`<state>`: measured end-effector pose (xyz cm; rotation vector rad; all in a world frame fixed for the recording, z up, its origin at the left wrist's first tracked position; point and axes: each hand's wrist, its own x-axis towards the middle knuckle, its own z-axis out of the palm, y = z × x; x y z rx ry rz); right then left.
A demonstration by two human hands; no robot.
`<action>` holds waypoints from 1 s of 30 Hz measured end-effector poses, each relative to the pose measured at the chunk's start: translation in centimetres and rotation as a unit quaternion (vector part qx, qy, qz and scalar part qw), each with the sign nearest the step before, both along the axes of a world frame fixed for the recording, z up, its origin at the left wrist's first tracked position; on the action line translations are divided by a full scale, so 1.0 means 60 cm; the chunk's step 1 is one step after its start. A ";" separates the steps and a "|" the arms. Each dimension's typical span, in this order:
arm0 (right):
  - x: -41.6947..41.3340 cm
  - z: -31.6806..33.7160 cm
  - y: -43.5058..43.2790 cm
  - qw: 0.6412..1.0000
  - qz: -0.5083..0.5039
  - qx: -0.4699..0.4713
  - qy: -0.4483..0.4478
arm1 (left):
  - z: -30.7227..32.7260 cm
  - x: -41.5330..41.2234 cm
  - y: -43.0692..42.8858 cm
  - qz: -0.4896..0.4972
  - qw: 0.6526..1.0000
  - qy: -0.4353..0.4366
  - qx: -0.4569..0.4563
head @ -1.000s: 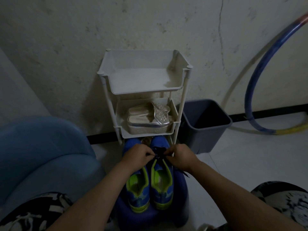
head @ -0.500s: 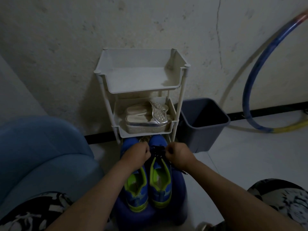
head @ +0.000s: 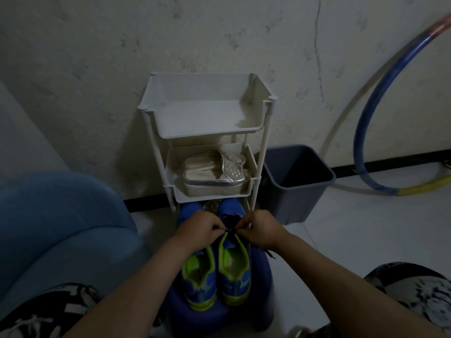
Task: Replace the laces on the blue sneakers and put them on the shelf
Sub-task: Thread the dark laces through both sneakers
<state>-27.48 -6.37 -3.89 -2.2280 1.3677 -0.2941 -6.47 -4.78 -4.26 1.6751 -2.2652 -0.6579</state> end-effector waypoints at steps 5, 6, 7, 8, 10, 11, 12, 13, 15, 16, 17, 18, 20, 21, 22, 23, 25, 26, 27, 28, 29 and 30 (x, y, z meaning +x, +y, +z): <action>0.007 -0.009 0.000 0.999 0.035 -0.004 0.040 | 0.004 -0.012 0.006 -0.009 0.999 -0.049 -0.020; 0.006 -0.011 0.000 0.998 0.028 0.001 0.048 | 0.004 -0.011 0.005 -0.003 0.998 -0.055 -0.015; 0.004 -0.013 -0.003 0.999 0.010 0.007 0.050 | 0.003 -0.008 0.002 0.008 0.999 -0.051 -0.010; -0.001 -0.013 -0.006 0.999 -0.014 0.015 0.048 | 0.004 -0.004 0.000 0.022 0.999 -0.039 -0.004; -0.012 -0.013 -0.009 0.998 -0.053 0.035 0.031 | 0.003 0.002 -0.001 0.036 0.999 -0.017 0.002; -0.017 -0.012 -0.009 0.997 -0.062 0.044 0.021 | 0.002 0.003 0.000 0.037 0.999 -0.009 0.005; -0.020 -0.011 -0.007 0.997 -0.066 0.049 0.013 | 0.003 0.003 0.001 0.038 0.999 0.002 0.013; -0.022 -0.009 -0.005 0.996 -0.066 0.051 0.008 | 0.003 0.002 0.003 0.039 0.999 0.019 0.020; -0.020 -0.003 0.004 0.997 -0.073 0.037 0.006 | 0.009 0.000 0.008 0.040 0.998 0.042 0.019; -0.018 0.001 0.009 0.996 -0.082 0.026 0.004 | 0.013 -0.001 0.010 0.038 0.999 0.034 0.001; -0.015 0.003 0.014 0.996 -0.088 0.018 0.002 | 0.016 -0.002 0.011 0.033 0.999 0.012 -0.023; -0.010 0.006 0.019 0.996 -0.088 0.014 0.003 | 0.018 -0.004 0.012 0.026 0.999 -0.018 -0.040; 0.001 0.004 0.029 0.996 -0.075 0.013 0.035 | 0.018 -0.009 0.014 0.021 0.997 -0.068 -0.034; 0.005 0.001 0.033 0.996 -0.068 0.015 0.060 | 0.017 -0.010 0.016 0.026 0.997 -0.077 -0.015; 0.007 -0.001 0.035 0.994 -0.063 0.023 0.081 | 0.013 -0.011 0.017 0.033 0.997 -0.074 0.006; 0.006 -0.001 0.035 0.993 -0.065 0.033 0.092 | 0.010 -0.010 0.019 0.041 0.997 -0.064 0.024; -0.004 0.002 0.031 0.991 -0.090 0.062 0.079 | 0.010 -0.009 0.023 0.062 0.997 -0.031 0.046; -0.010 0.004 0.030 0.989 -0.105 0.078 0.065 | 0.009 -0.009 0.025 0.069 0.996 -0.013 0.048; -0.015 0.003 0.030 0.987 -0.118 0.093 0.052 | 0.009 -0.008 0.026 0.074 0.996 0.003 0.052; -0.018 0.003 0.031 0.986 -0.127 0.104 0.041 | 0.010 -0.008 0.027 0.077 0.995 0.015 0.056; -0.020 0.002 0.033 0.985 -0.132 0.108 0.030 | 0.010 -0.007 0.027 0.078 0.995 0.022 0.064; -0.021 0.002 0.036 0.986 -0.131 0.097 0.024 | 0.010 -0.008 0.027 0.076 0.994 0.024 0.070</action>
